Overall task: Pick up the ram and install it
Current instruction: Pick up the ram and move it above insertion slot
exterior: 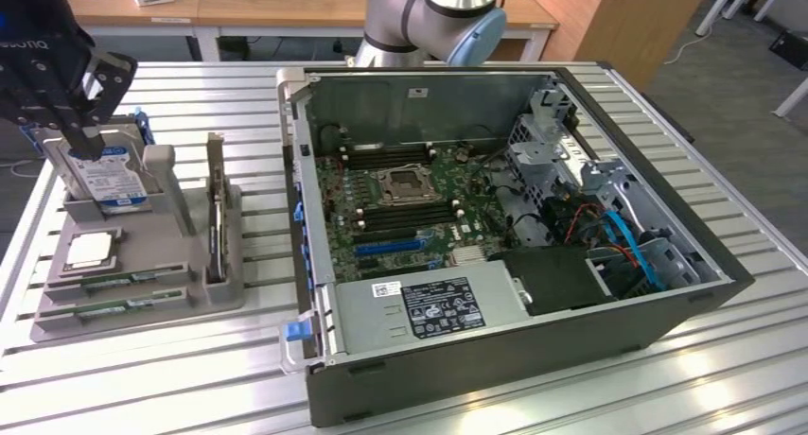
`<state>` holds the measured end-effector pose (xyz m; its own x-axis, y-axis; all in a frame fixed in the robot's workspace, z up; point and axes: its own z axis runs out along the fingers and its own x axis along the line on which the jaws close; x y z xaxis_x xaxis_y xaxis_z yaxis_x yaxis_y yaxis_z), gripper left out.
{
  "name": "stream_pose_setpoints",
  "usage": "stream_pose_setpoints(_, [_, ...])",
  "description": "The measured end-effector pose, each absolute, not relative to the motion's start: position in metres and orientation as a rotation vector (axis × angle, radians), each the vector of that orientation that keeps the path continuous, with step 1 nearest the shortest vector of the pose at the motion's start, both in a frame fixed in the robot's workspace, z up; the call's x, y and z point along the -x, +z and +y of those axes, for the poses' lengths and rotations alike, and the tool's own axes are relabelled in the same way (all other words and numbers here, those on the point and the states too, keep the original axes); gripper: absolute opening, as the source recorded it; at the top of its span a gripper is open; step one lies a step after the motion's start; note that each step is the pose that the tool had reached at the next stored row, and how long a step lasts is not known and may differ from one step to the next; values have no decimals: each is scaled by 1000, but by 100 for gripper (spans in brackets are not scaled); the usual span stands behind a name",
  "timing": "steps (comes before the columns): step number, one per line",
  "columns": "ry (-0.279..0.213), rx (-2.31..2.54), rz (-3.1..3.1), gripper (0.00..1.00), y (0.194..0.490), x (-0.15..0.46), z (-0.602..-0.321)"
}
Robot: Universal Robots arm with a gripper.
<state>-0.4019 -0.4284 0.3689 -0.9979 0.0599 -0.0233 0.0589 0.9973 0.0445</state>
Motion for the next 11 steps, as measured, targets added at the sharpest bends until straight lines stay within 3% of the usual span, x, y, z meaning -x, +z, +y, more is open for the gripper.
stream_pose_setpoints(11, [65,189,3114,11,369,402,-428])
